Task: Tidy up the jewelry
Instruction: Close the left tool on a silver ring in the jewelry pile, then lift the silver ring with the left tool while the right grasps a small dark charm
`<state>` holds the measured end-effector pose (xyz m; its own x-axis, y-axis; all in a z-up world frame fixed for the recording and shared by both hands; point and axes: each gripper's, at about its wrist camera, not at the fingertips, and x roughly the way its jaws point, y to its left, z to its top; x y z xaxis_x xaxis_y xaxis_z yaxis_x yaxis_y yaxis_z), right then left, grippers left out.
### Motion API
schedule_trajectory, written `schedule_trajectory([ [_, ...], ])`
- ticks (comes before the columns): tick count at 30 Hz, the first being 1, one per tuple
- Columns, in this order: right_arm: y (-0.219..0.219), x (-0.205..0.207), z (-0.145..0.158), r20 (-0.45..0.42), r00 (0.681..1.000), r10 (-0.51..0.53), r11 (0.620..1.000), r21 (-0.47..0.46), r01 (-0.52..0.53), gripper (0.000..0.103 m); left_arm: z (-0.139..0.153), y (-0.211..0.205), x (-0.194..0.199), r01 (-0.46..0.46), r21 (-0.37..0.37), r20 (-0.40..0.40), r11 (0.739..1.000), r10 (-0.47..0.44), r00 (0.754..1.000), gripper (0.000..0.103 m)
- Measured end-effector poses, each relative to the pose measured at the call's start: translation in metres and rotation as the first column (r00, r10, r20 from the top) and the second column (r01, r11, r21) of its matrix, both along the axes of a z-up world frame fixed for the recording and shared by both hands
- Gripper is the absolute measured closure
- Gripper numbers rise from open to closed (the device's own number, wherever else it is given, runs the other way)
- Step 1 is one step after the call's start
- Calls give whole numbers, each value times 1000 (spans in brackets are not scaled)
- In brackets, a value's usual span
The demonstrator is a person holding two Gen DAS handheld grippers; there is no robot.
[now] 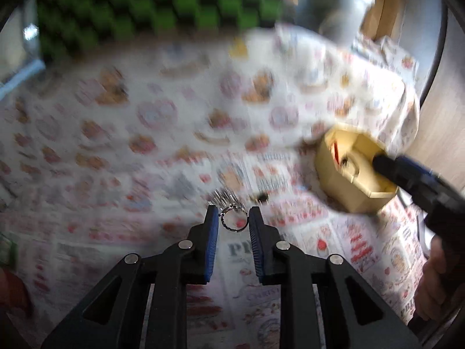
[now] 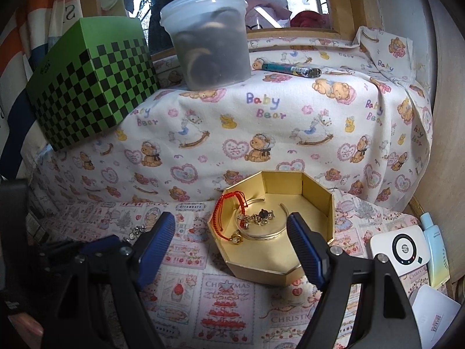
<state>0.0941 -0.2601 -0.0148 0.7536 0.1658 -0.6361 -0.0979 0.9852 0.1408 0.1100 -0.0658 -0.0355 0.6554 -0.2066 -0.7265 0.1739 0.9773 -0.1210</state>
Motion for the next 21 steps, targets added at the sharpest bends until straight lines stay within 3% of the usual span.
schedule_trajectory([
  [4, 9, -10, 11, 14, 999, 33, 999, 6, -33, 27, 28, 20, -13, -27, -65, 87, 998, 33, 996, 83],
  [8, 32, -24, 34, 54, 997, 59, 998, -9, -59, 42, 39, 34, -20, -33, -74, 147, 997, 44, 988, 83],
  [11, 52, -14, 36, -1, 992, 126, 992, 13, -126, 57, 34, 42, -16, -56, -90, 156, 994, 69, 985, 83],
  [14, 77, 8, 22, -85, 986, 144, 988, -35, -148, 67, 21, 47, -16, -120, -84, 240, 989, 137, 961, 83],
  [15, 85, 16, 14, -116, 983, 143, 987, -50, -150, 70, 18, 50, -12, -141, -59, 229, 988, 151, 962, 83],
  [19, 101, 39, -17, -201, 968, 153, 985, -43, -164, 77, 13, 67, -1, -170, -108, 194, 979, 189, 963, 83],
  [21, 106, 47, -31, -223, 965, 142, 985, -61, -159, 82, 10, 72, 3, -187, -86, 199, 979, 201, 959, 83],
])
